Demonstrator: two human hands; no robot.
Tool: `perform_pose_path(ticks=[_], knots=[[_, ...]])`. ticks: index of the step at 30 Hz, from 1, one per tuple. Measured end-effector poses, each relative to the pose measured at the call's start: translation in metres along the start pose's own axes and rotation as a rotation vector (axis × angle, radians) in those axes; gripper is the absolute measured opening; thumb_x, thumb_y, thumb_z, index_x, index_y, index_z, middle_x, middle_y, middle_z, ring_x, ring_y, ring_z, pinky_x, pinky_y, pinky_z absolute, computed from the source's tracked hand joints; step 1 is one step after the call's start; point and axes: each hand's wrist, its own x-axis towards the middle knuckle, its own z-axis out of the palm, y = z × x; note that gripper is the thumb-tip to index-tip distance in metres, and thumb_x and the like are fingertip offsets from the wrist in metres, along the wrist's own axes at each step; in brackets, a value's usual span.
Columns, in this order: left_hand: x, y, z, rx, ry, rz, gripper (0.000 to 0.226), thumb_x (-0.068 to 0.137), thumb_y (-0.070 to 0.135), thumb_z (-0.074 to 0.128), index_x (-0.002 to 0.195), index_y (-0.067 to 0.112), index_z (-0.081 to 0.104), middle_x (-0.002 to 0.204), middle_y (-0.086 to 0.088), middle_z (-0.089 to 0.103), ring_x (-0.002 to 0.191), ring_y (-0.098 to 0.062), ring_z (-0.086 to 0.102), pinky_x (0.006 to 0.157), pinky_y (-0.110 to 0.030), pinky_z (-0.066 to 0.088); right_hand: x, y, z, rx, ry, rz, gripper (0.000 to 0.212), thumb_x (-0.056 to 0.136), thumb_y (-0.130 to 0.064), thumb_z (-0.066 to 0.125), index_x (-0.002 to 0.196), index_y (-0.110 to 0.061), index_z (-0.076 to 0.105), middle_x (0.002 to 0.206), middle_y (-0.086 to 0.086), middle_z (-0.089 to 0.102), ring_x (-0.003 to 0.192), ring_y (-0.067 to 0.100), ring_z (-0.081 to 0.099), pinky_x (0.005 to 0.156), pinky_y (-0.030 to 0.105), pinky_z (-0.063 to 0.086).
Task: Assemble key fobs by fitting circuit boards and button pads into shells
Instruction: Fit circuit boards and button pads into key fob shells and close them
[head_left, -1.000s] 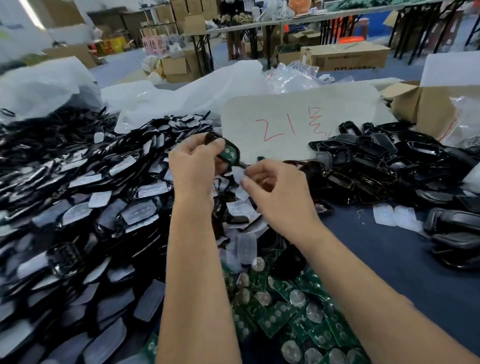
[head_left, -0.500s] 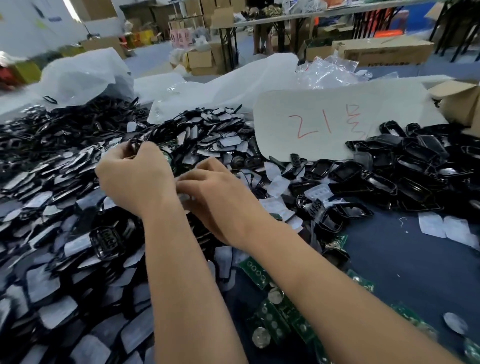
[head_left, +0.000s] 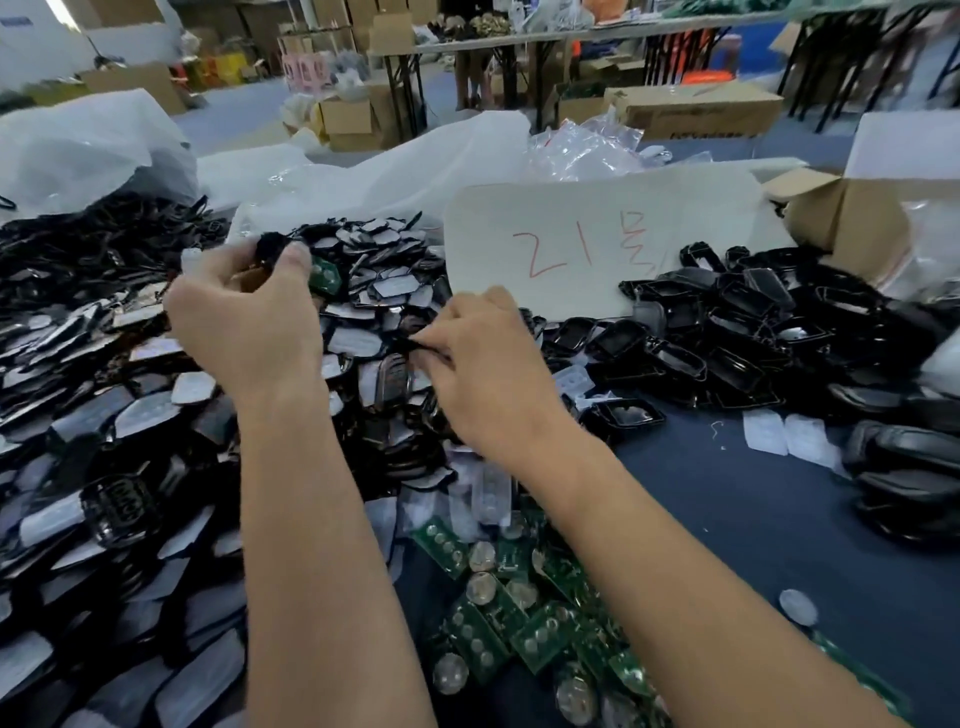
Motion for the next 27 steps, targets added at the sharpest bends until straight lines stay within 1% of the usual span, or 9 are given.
perform_pose_path(ticks=[4, 7, 10, 14, 18, 20, 22, 23, 27], knots=[[-0.048, 0.017, 0.048, -0.044, -0.4, -0.068, 0.02, 0.082, 0.016, 0.086, 0.098, 0.016, 0.075, 0.08, -0.004, 0.077, 0.058, -0.01, 0.07, 0.057, -0.021, 0.055, -0.03, 0.065, -0.039, 0.359, 0.24, 0.405, 0.019, 0.099, -0.02, 0.068, 0.088, -0.01, 0.08, 0.085, 0.01, 0.071, 0.082, 0.025, 0.063, 0.081, 0.041, 0.05], [-0.088, 0.02, 0.083, -0.014, -0.803, -0.135, 0.017, 0.084, 0.013, 0.085, 0.098, 0.018, 0.075, 0.076, -0.002, 0.078, 0.06, -0.01, 0.07, 0.059, -0.023, 0.057, -0.056, 0.103, -0.063, 0.828, 0.464, 0.677, 0.015, 0.098, -0.014, 0.071, 0.091, -0.02, 0.082, 0.083, -0.006, 0.077, 0.071, 0.006, 0.064, 0.067, 0.025, 0.05], [-0.133, 0.011, 0.111, 0.137, -1.046, -0.005, 0.021, 0.081, 0.018, 0.087, 0.098, 0.024, 0.077, 0.081, -0.004, 0.075, 0.059, -0.012, 0.066, 0.072, -0.033, 0.063, -0.08, 0.129, -0.074, 0.93, 0.557, 0.773, 0.015, 0.095, -0.014, 0.075, 0.089, -0.025, 0.083, 0.084, -0.009, 0.078, 0.073, 0.003, 0.064, 0.066, 0.023, 0.049], [-0.161, -0.008, 0.128, 0.348, -1.089, 0.181, 0.031, 0.078, 0.021, 0.089, 0.107, 0.024, 0.079, 0.088, 0.002, 0.068, 0.073, -0.01, 0.058, 0.085, -0.03, 0.055, -0.097, 0.142, -0.078, 0.983, 0.572, 0.768, 0.015, 0.093, -0.011, 0.076, 0.087, -0.023, 0.081, 0.084, -0.008, 0.077, 0.077, 0.007, 0.067, 0.068, 0.024, 0.052], [-0.161, -0.014, 0.128, 0.315, -1.0, 0.271, 0.032, 0.079, 0.015, 0.086, 0.11, 0.023, 0.078, 0.088, 0.009, 0.068, 0.072, 0.005, 0.054, 0.074, -0.011, 0.043, -0.1, 0.143, -0.076, 1.206, 0.485, 0.758, 0.018, 0.094, -0.005, 0.072, 0.084, -0.017, 0.081, 0.086, -0.004, 0.077, 0.079, 0.007, 0.069, 0.072, 0.024, 0.056], [-0.159, -0.011, 0.128, 0.198, -0.956, 0.22, 0.023, 0.086, 0.009, 0.078, 0.107, 0.02, 0.079, 0.089, 0.01, 0.073, 0.078, 0.005, 0.063, 0.078, -0.007, 0.045, -0.1, 0.143, -0.074, 1.239, 0.478, 0.752, 0.012, 0.093, -0.003, 0.071, 0.091, -0.012, 0.078, 0.088, -0.001, 0.077, 0.081, 0.008, 0.069, 0.075, 0.025, 0.056], [-0.159, -0.008, 0.129, 0.039, -1.005, 0.113, 0.016, 0.091, 0.009, 0.073, 0.103, 0.019, 0.08, 0.091, 0.006, 0.078, 0.087, -0.005, 0.072, 0.085, -0.022, 0.055, -0.101, 0.145, -0.074, 1.241, 0.497, 0.743, 0.01, 0.092, -0.001, 0.072, 0.092, -0.009, 0.077, 0.089, 0.0, 0.077, 0.081, 0.009, 0.07, 0.077, 0.026, 0.055], [-0.161, -0.006, 0.13, -0.008, -1.034, 0.081, 0.014, 0.092, 0.011, 0.074, 0.1, 0.021, 0.08, 0.09, 0.005, 0.079, 0.087, -0.009, 0.074, 0.083, -0.027, 0.058, -0.102, 0.146, -0.075, 1.246, 0.501, 0.734, 0.011, 0.092, -0.001, 0.072, 0.091, -0.01, 0.078, 0.089, 0.0, 0.078, 0.081, 0.009, 0.07, 0.077, 0.026, 0.055], [-0.168, -0.001, 0.129, -0.117, -1.036, -0.062, 0.008, 0.091, 0.009, 0.076, 0.095, 0.015, 0.078, 0.081, -0.003, 0.077, 0.065, -0.01, 0.07, 0.058, -0.017, 0.052, -0.102, 0.146, -0.075, 1.283, 0.474, 0.715, 0.011, 0.09, -0.001, 0.072, 0.092, -0.009, 0.079, 0.092, 0.005, 0.078, 0.084, 0.013, 0.071, 0.078, 0.027, 0.056]])
